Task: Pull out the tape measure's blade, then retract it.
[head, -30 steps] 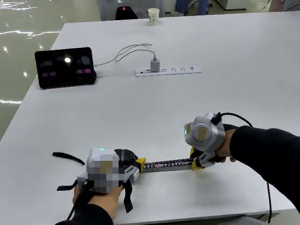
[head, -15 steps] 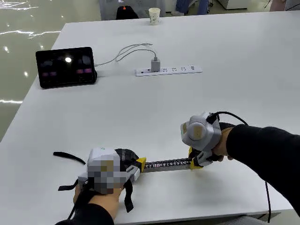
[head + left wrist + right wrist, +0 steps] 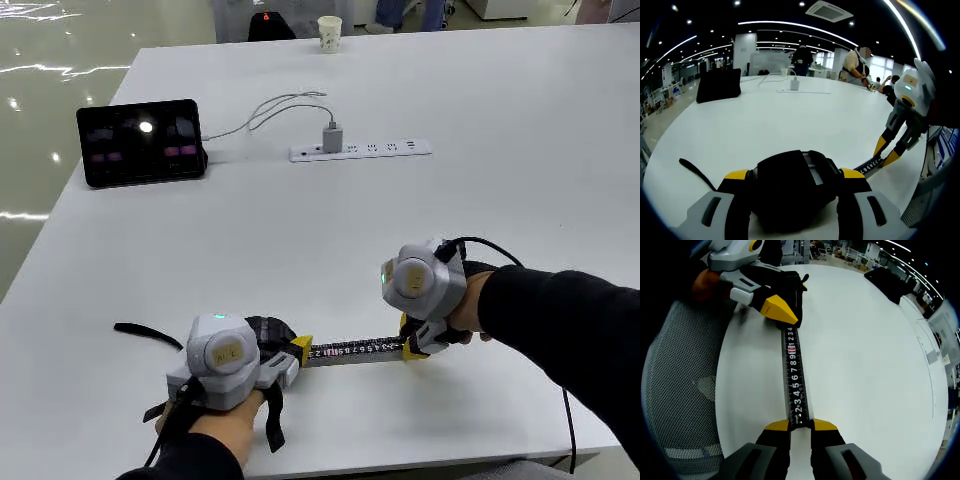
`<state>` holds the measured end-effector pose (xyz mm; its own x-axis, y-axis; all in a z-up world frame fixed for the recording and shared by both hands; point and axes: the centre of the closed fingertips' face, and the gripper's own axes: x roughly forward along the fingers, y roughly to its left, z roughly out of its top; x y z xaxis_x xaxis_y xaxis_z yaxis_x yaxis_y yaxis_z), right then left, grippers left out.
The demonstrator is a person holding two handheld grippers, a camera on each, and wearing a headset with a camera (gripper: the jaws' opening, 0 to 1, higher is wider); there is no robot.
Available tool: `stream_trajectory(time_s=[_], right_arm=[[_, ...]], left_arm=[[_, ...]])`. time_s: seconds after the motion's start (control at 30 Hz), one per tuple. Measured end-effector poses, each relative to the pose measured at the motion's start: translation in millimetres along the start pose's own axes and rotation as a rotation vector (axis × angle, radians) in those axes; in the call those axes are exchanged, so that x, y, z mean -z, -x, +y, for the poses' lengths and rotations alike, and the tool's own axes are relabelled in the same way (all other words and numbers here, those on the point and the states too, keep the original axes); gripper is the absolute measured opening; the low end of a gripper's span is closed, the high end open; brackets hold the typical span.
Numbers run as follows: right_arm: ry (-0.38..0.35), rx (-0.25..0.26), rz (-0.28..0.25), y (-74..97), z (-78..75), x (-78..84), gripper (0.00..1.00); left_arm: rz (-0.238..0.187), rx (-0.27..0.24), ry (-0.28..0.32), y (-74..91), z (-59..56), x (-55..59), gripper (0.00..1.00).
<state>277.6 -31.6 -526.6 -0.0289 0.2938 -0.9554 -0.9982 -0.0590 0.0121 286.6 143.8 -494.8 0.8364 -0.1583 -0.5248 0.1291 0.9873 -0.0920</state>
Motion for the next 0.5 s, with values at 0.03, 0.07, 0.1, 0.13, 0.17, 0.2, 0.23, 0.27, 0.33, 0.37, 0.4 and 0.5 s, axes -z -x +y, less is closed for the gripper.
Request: stream_trajectory(time_s=[0.03, 0.07, 0.1, 0.13, 0.17, 0.2, 0.23, 0.27, 0.33, 0.37, 0.4, 0.5], right_arm=[[0.001, 0.000, 0.001, 0.0, 0.1, -0.1, 0.11], [0.002, 0.000, 0.002, 0.1, 0.1, -0.2, 0.11], [0.003, -0.001, 0.002, 0.0, 0.1, -0.5, 0.11], [0.004, -0.001, 0.002, 0.0, 0.1, -0.8, 0.11], [0.003, -0.001, 0.002, -0.1, 0.1, -1.0, 0.11], [0.003, -0.001, 0.002, -0.1, 0.1, -1.3, 0.11], [0.003, -0.001, 0.001, -0.1, 0.1, -1.6, 0.11], [0.002, -0.001, 0.001, -0.1, 0.2, -1.8, 0.11], [0.000, -0.001, 0.000, -0.1, 0.2, -2.0, 0.11], [-0.001, -0.001, -0.001, -0.1, 0.1, -1.9, 0.11], [-0.001, -0.001, -0.002, -0.2, -0.1, -2.1, 0.11], [-0.015, -0.003, -0.006, -0.3, -0.5, -2.5, 0.11]], left_arm=[[0.000, 0.000, 0.000, 0.0, -0.3, 0.0, 0.65], [0.001, 0.000, 0.000, 0.1, -0.5, 0.1, 0.65], [0.002, 0.000, 0.000, 0.2, -0.7, 0.2, 0.65], [0.002, 0.000, 0.000, 0.3, -0.7, 0.2, 0.65], [0.002, 0.000, 0.000, 0.3, -0.6, 0.2, 0.65], [0.003, 0.000, 0.001, 0.2, -0.6, 0.3, 0.65], [0.003, 0.000, 0.001, 0.0, -0.7, 0.3, 0.65], [0.003, 0.000, 0.001, 0.0, -0.9, 0.4, 0.65], [0.002, 0.000, 0.001, -0.1, -1.1, 0.1, 0.65], [0.002, 0.000, 0.000, -0.1, -1.2, 0.0, 0.65], [0.002, 0.000, 0.000, -0.2, -1.4, 0.0, 0.65], [0.001, 0.001, -0.001, -0.2, -1.7, -0.2, 0.65]])
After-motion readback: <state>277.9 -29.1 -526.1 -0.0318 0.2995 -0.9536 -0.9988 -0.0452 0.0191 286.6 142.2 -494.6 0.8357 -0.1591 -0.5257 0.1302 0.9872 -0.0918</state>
